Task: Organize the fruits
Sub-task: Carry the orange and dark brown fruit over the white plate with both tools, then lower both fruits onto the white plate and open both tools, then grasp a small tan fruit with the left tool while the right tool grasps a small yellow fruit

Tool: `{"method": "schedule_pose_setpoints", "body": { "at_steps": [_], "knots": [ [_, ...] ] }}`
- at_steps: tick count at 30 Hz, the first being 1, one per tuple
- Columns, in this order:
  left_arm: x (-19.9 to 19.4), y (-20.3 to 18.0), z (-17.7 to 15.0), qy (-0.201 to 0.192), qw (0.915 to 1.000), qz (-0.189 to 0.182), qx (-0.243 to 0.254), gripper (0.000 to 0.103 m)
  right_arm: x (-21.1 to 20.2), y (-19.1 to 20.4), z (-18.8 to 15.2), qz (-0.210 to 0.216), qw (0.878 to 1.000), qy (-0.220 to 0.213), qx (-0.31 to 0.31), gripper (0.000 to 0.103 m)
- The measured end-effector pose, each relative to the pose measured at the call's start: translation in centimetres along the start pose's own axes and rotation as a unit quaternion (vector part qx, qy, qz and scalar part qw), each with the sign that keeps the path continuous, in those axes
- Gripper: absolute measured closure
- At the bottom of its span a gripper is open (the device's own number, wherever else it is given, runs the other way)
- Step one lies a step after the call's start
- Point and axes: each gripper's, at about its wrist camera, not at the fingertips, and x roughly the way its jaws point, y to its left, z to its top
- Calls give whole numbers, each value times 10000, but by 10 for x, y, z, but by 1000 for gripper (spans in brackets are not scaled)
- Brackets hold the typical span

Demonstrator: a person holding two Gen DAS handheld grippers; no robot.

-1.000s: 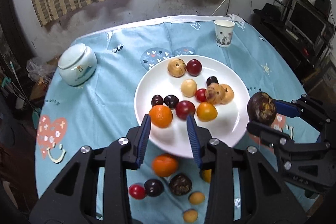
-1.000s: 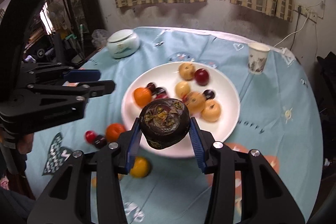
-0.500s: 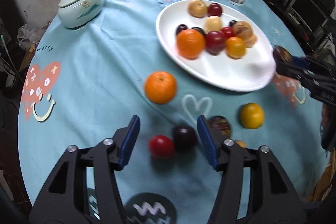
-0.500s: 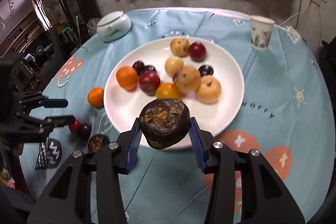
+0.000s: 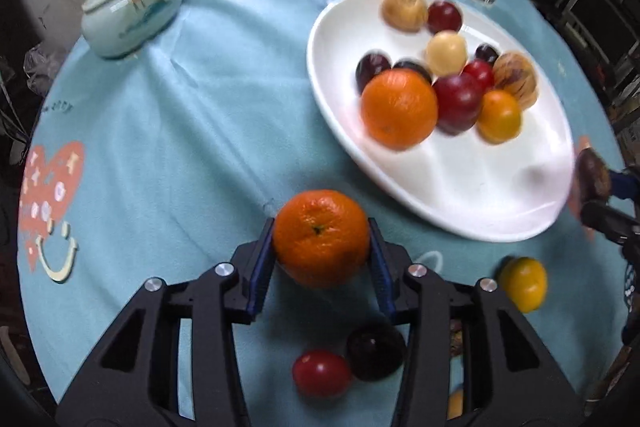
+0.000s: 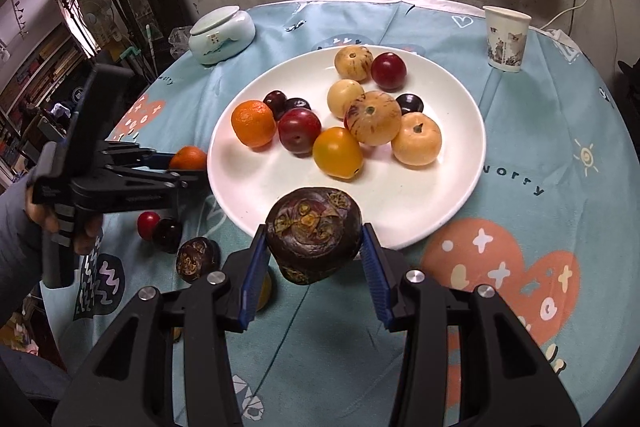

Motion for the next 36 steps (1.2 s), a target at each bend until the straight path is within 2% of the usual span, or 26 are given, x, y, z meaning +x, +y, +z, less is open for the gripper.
{"method": "schedule_pose_setpoints", "body": {
  "at_steps": [2,5,7,9,13,19,21,22,23,24,25,30,36],
  "knots": [
    [-22,-4,7,-277,9996,-70,13,60,-2,-1,7,-58,9999,-95,-6,58],
    [-53,-18,31,-788,9962,-364,-9,59,-4,-3,26,-146,9995,-292,-49,57],
    [-57,-34,49,-922,9948,-443,4,59,-5,-5,43,-253,9985,-469,-94,57],
    [-50,-50,65,-924,9948,-417,55,59,-3,-9,56,-310,9980,-537,-87,57],
    [-14,-67,89,-646,9973,-337,-45,59,9,-21,79,-413,9972,-618,-19,57],
    [5,-70,87,-536,9986,-1,49,57,36,-32,100,-466,9977,-485,44,56],
    [0,-69,85,-710,9971,240,125,50,38,-32,102,-519,9976,-454,43,52],
    [-4,-67,85,-771,9965,301,139,49,37,-33,103,-549,9972,-502,35,43],
    [-9,-64,84,-833,9959,343,123,43,34,-33,102,-616,9964,-580,48,38],
    [-13,-62,83,-884,9953,387,104,33,31,-34,102,-606,9961,-644,64,37],
    [-18,-60,82,-976,9942,451,86,30,27,-35,101,-559,9962,-668,93,37],
    [-48,-55,69,-1225,9910,529,87,27,10,-30,87,-529,9969,-589,-8,37],
    [-79,-48,31,-1211,9912,537,82,26,-16,-10,35,-465,9983,-316,-178,37]
  ]
}}
